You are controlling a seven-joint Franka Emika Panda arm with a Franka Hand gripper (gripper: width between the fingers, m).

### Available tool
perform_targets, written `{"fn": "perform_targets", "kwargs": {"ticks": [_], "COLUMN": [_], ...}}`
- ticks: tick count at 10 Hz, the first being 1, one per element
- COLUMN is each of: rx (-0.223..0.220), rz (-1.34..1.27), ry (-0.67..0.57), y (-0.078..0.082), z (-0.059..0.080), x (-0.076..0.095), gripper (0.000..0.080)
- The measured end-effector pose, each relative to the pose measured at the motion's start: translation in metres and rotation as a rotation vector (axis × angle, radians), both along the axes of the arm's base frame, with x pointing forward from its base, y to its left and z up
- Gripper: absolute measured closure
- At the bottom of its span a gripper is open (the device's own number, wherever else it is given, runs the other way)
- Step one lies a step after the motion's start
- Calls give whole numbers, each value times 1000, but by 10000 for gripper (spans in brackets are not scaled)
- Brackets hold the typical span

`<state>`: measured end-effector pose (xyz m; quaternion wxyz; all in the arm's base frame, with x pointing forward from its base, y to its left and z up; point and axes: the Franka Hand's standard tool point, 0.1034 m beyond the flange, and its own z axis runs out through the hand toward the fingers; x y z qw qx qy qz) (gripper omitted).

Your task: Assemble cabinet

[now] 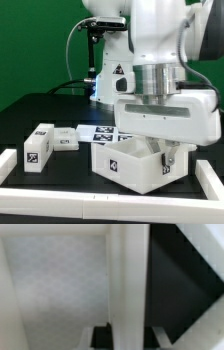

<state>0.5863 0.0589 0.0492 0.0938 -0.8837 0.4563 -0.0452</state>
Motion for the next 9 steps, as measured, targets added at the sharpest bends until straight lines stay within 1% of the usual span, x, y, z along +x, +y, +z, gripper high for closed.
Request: {"fn": "perform_targets", "kwargs": {"ticks": [3, 4, 5, 6, 7, 9], "rx": [24, 53, 115, 166, 209, 207], "rz": [-110, -211, -380, -531, -638, -640], "ry": [8, 24, 54, 71, 77, 81], "y": [4, 4, 0, 2, 3, 5], "z": [1, 1, 0, 0, 2, 0], "x": [1, 4, 24, 40, 48, 45], "gripper": [707, 707, 707, 707, 707, 707]}}
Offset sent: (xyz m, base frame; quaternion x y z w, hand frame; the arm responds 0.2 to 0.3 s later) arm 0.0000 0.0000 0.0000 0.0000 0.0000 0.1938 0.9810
